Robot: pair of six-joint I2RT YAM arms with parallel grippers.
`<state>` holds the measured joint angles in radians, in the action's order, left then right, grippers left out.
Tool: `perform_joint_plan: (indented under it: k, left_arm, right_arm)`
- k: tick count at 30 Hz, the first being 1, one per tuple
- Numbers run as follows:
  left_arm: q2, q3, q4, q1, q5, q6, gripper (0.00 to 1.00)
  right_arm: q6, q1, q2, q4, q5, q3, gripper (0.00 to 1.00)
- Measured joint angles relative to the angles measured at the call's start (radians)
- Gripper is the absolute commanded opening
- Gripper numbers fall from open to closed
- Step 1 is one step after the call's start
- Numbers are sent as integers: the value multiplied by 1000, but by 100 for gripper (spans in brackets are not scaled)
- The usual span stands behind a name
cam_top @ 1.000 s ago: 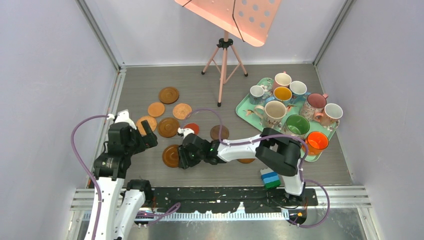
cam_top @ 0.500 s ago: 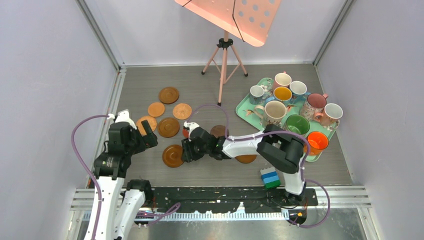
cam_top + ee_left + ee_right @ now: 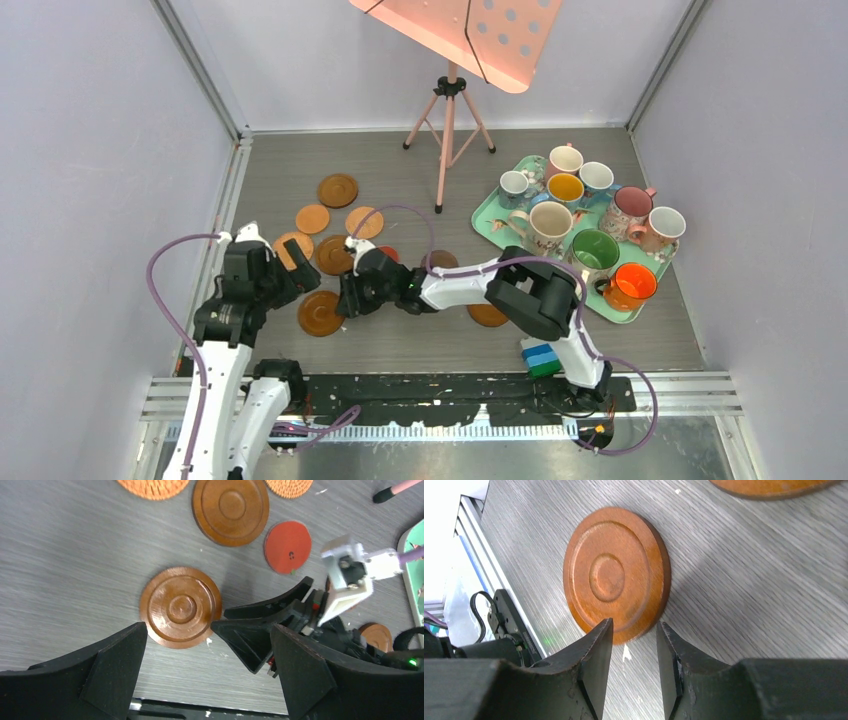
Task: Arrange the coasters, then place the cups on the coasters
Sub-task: Move the coaster to the center of the board.
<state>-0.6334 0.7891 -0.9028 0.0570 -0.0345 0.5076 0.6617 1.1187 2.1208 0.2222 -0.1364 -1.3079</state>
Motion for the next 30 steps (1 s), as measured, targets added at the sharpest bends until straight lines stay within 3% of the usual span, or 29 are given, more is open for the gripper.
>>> perform_joint_plan:
  k: [4,8,14,18,24,30]
  left_arm:
    - [-7,-82,16,0,48,126,82]
    - [17,-219,46,0,124,214,77]
    - [14,-336,128,0,250,267,58]
    - [1,-400,222,0,317,291,56]
    - [-43,-420,286,0,288,298,55]
    - [-86,-420,346,0,215,297,37]
  right_arm:
    - [8,-24,-88,17,-3,116,43]
    - [12,-79,-288,3,7,292,43]
    - [-17,-112,-584,-28,79,450,43]
    - [-34,-105,-702,-50,138,515,43]
    - [-49,-105,-808,-100,205,586,43]
    - [-59,-105,-865,-119,242,616,43]
